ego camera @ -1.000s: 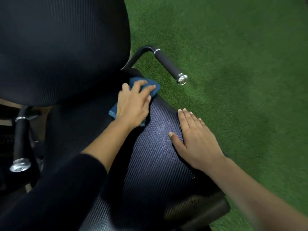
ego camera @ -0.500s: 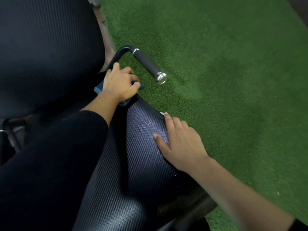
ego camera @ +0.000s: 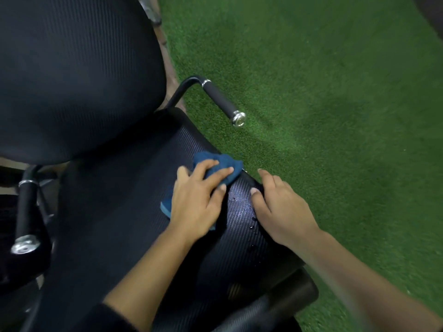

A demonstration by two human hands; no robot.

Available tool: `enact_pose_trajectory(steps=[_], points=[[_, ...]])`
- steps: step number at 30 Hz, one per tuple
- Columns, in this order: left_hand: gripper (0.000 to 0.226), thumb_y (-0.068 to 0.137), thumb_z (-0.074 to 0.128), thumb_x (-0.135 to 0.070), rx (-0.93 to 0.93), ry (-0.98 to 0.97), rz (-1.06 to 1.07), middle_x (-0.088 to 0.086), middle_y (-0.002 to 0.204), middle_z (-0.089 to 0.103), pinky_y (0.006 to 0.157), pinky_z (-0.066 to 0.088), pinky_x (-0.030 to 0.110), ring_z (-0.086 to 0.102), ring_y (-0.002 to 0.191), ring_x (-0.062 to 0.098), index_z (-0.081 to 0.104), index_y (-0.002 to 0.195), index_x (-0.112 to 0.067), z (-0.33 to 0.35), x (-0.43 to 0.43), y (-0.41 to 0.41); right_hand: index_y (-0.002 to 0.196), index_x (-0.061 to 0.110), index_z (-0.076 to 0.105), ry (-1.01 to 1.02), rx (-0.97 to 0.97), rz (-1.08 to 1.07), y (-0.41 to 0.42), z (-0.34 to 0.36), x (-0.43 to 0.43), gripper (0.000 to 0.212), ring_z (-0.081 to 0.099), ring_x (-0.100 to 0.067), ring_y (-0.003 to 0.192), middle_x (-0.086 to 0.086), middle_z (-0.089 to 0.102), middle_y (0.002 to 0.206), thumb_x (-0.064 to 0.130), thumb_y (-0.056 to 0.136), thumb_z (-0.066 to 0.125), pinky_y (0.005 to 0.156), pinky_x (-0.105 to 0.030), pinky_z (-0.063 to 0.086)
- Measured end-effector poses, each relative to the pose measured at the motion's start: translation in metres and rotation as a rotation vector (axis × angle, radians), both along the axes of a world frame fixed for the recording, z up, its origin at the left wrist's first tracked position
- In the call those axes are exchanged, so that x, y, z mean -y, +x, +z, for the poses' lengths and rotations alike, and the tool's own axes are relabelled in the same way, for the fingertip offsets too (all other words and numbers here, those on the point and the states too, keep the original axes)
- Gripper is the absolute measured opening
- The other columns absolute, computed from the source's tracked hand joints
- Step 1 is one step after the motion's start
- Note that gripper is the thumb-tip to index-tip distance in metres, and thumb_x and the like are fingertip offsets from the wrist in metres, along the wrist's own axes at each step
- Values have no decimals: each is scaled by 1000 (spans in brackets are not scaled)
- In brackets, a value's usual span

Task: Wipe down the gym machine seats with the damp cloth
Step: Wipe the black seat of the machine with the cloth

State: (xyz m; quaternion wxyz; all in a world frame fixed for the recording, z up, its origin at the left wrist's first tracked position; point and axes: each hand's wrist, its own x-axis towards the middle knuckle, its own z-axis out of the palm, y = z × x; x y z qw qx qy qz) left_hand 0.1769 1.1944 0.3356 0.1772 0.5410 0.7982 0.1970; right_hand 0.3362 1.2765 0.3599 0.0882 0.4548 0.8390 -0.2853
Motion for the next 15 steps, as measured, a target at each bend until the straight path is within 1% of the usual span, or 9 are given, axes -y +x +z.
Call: enact_pose_trajectory(steps=[2,4,6,7,8,9,11,14,15], points=[[45,89,34,-46,7,-43,18,-10,138,46,86,39,37,35,91,20,54,129,-41,13,24,17,146,13,26,-25,-6,-15,-1,3,-1,53,40,-22,128,-5,42,141,37,99,29,98,-34,35],[50,90,27,-51,56,-74,23,-12,145,39,94,34,33,33,93,17,47,135,-43,23,37,23,146,12,27,-28,-12,-38,-5,4,0,53,39,-24,129,-6,42,142,36,99,30,99,-34,34],[48,90,25,-52,209,-55,46,-16,150,32,100,21,18,38,110,15,39,135,-49,30,40,15,145,9,29,19,-37,-58,-13,6,5,53,39,-25,127,-8,42,141,35,99,32,102,-36,32],[44,90,29,-49,295,-24,67,-17,151,30,101,14,11,36,123,7,38,133,-51,33,42,6,144,8,31,64,-69,-66,-19,8,9,53,39,-26,126,-9,43,140,35,98,33,102,-36,32],[42,90,34,-44,342,12,98,-16,151,29,103,11,9,31,129,-2,39,132,-51,34,46,-4,143,7,33,111,-113,-68,-26,11,15,53,39,-26,124,-9,44,139,34,97,34,102,-37,33],[42,89,38,-41,336,44,139,-15,151,29,107,14,14,30,129,-4,41,130,-49,33,51,-16,142,6,35,150,-160,-66,-34,15,21,54,39,-26,124,-9,44,138,34,96,36,102,-37,34],[42,89,41,-40,231,51,226,-12,150,34,106,25,25,34,127,8,48,130,-46,25,66,-42,140,5,37,200,-231,-34,-50,21,35,54,38,-25,124,-9,43,137,33,93,40,105,-38,36],[37,96,48,-27,76,-36,310,-4,147,39,101,17,16,35,130,21,52,132,-33,11,87,-73,136,4,42,280,-203,53,-75,23,58,56,41,-29,124,-12,45,136,33,89,46,103,-42,38],[38,97,49,-22,50,-79,329,-3,148,38,101,18,19,33,131,22,51,134,-29,7,91,-78,135,4,44,293,-168,67,-82,20,66,58,42,-32,124,-14,47,135,35,87,47,103,-44,39]])
